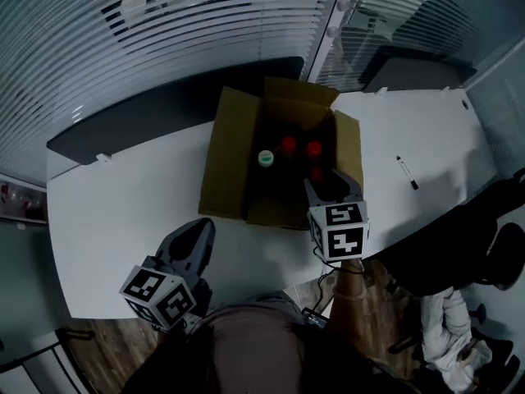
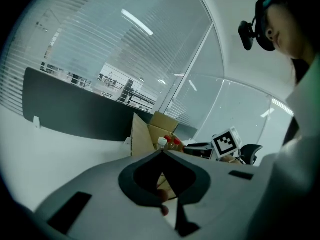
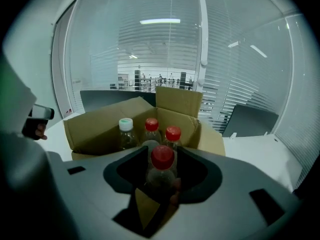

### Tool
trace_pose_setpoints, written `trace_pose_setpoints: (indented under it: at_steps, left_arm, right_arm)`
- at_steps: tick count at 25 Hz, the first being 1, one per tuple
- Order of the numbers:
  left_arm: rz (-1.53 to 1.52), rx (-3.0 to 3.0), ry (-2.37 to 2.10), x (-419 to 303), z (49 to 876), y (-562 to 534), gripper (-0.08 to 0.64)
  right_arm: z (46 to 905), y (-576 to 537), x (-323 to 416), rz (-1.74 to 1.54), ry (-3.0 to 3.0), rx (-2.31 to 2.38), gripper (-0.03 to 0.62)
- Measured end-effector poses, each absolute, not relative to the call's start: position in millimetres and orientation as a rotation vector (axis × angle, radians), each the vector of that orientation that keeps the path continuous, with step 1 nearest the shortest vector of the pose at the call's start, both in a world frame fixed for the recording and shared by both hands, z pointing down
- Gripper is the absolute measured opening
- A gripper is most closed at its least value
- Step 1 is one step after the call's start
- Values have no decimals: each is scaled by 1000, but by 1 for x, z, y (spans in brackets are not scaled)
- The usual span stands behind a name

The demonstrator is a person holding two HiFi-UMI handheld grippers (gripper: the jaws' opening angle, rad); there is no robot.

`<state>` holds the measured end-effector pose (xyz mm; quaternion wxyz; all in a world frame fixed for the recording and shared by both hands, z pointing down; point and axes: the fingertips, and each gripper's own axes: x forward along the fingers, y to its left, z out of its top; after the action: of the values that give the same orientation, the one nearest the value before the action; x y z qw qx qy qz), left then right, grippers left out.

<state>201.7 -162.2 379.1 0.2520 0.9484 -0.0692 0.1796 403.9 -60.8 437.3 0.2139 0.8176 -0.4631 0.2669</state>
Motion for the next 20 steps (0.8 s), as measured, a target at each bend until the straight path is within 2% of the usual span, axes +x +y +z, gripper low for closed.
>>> trace_pose_setpoints:
  at_steps: [10, 20]
  left_arm:
    - [494, 2558, -147, 206, 397, -168, 9]
    - [472, 2572, -156, 192, 388, -168, 9]
  right_arm:
    - [460, -59, 411, 830, -1191, 2119, 178]
    - [434, -58, 402, 794, -1264, 2183, 173]
